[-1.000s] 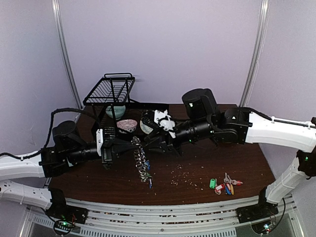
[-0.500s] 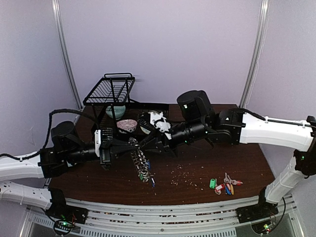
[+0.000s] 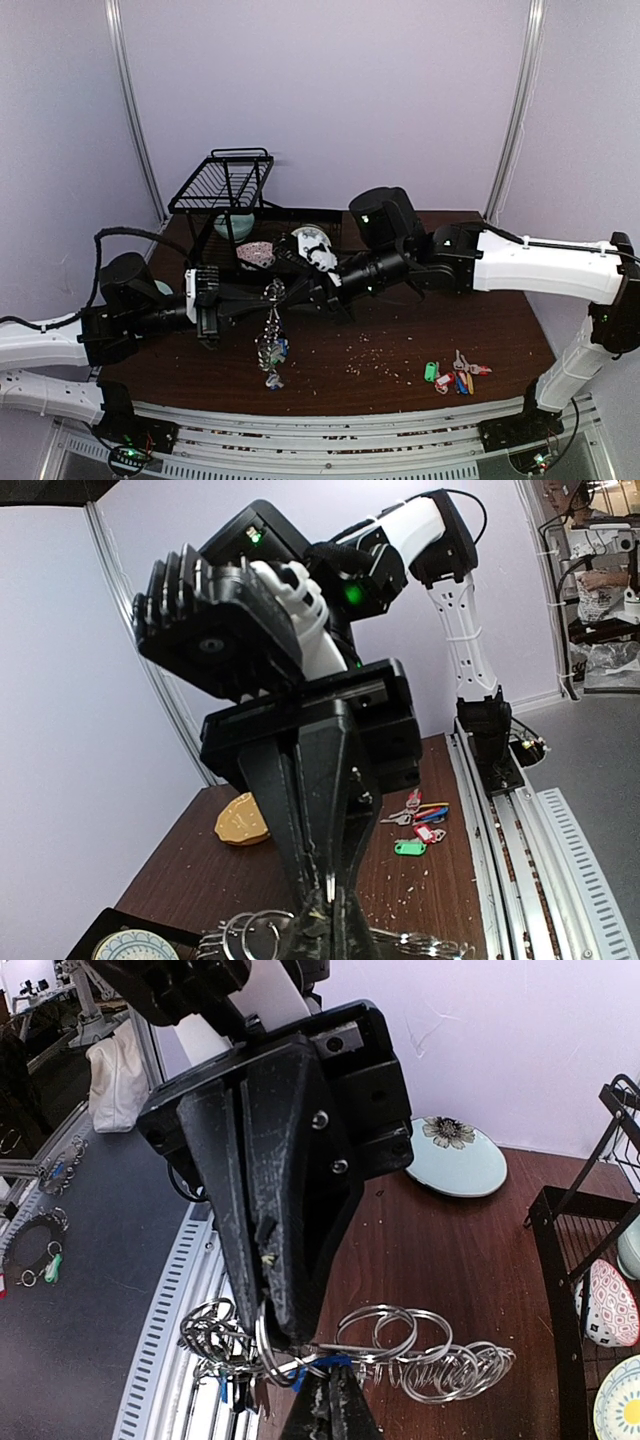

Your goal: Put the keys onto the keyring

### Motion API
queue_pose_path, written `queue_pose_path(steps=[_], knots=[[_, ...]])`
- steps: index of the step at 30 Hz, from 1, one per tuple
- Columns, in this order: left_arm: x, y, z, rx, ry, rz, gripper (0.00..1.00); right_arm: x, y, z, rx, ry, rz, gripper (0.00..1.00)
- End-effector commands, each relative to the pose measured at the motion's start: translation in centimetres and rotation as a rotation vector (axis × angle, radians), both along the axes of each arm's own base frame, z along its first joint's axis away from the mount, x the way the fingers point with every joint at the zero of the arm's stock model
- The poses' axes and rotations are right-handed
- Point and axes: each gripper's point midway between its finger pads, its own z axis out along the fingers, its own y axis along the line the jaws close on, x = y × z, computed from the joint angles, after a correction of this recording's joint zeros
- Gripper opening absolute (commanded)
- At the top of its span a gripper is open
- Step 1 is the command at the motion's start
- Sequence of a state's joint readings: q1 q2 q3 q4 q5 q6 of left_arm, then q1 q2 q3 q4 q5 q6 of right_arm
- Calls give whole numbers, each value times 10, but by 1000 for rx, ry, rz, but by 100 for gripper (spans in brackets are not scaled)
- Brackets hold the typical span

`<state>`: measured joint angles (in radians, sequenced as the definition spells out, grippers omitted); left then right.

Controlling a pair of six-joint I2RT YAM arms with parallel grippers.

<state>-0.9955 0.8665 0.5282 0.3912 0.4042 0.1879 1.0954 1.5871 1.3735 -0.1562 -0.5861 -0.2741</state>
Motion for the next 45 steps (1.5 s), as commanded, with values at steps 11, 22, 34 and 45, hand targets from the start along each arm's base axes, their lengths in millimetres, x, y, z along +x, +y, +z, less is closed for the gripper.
queue_pose_path(steps=[11, 22, 34, 45], knots=[[-14, 15, 53, -201, -101, -32, 0, -24, 22, 24, 150, 76, 115, 0], [-12, 19, 55, -205, -111, -6, 0, -17, 10, 28, 151, 17, 18, 24], [-9, 18, 54, -201, -108, 6, 0, -6, -29, 61, 206, -56, -102, 30], [-8, 18, 54, -200, -106, 14, 0, -16, 5, 61, 253, -52, -31, 27]])
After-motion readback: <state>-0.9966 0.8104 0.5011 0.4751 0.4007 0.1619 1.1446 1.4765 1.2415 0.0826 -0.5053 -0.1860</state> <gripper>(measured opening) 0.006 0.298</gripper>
